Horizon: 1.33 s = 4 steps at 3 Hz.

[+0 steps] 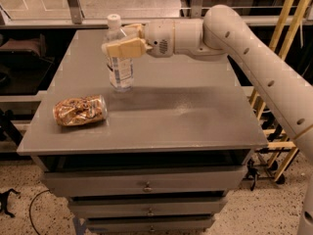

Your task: Move blue plastic bottle near orange can

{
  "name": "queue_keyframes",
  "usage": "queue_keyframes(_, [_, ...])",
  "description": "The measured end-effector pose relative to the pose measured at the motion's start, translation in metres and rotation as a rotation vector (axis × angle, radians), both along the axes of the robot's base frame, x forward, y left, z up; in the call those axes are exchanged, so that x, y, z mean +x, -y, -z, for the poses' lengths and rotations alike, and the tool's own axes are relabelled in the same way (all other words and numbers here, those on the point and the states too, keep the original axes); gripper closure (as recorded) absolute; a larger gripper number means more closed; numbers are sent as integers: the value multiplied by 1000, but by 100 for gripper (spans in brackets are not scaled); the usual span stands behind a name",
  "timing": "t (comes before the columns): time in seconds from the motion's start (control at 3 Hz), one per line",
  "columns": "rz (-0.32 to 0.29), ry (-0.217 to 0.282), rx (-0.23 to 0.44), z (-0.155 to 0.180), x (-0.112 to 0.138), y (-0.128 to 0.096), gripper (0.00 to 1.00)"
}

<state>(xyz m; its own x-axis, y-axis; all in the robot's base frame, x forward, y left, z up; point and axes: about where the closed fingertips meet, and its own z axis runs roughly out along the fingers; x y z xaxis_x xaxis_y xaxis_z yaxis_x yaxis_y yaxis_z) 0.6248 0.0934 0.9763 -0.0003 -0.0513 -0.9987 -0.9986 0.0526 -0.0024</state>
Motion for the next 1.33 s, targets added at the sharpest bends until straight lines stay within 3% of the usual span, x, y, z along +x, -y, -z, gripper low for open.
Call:
queue_keyframes(0.33, [-91,6,15,2,-6,-28,100])
queue_keyframes(0.67, [-137,13,8,4,-12,-40,100])
queue_keyframes(1.33, [-156,-16,-5,16,-28,-42,100])
